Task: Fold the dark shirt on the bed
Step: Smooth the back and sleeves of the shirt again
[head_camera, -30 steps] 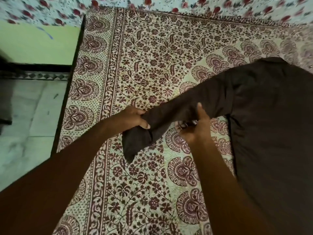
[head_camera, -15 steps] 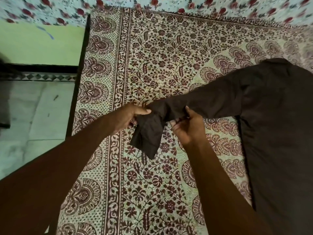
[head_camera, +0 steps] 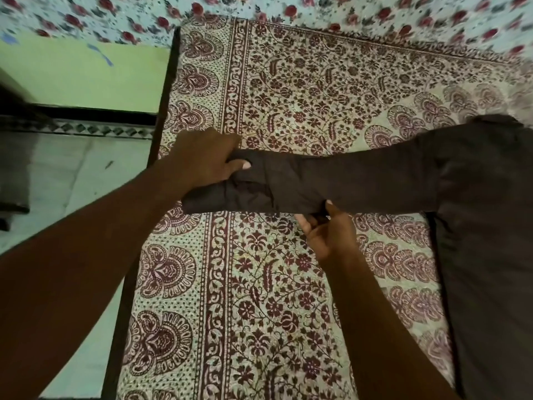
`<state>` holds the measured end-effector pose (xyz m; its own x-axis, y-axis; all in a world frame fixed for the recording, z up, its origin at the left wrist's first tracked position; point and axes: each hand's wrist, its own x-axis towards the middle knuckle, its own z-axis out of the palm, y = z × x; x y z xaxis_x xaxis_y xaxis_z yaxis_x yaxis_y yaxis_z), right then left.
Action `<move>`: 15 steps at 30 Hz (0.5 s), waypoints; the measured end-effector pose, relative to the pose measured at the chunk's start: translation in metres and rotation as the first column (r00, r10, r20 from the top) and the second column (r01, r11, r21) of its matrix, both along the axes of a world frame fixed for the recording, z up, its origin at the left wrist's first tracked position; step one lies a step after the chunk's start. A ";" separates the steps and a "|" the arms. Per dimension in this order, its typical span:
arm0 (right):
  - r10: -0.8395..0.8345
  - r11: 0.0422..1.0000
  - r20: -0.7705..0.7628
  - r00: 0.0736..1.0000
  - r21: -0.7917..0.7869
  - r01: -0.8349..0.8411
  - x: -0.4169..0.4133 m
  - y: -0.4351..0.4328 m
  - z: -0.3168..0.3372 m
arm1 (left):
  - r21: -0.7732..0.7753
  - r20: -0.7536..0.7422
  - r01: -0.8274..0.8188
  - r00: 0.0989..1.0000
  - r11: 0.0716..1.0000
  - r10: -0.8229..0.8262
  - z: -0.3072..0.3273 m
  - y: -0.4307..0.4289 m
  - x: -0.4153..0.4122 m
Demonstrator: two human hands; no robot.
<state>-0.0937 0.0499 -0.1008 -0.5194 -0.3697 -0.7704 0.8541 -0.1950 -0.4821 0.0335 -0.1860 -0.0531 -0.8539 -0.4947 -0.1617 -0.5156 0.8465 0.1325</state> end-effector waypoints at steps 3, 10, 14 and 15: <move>0.033 0.997 0.014 0.999 0.073 -0.034 0.011 -0.004 -0.009 | -0.066 0.157 0.007 0.988 0.998 0.004 -0.004 -0.011 -0.001; 0.427 0.678 -0.470 0.773 0.732 0.070 0.023 0.001 -0.016 | -0.167 0.207 -0.055 0.974 0.984 0.089 -0.048 0.001 0.015; 0.838 0.447 -0.520 0.166 0.828 0.338 -0.016 -0.003 -0.021 | -0.128 -0.098 -0.038 0.995 0.991 0.026 -0.059 0.022 0.026; 0.919 0.325 -0.375 0.121 0.895 0.306 -0.029 -0.007 -0.026 | -0.050 -0.109 0.018 0.994 0.999 -0.023 -0.063 0.027 0.029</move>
<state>-0.1224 0.0433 -0.1270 -0.9034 -0.4258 0.0502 -0.4117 0.8289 -0.3788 0.0622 -0.1589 -0.1159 -0.8752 -0.4819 -0.0428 -0.4827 0.8636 0.1455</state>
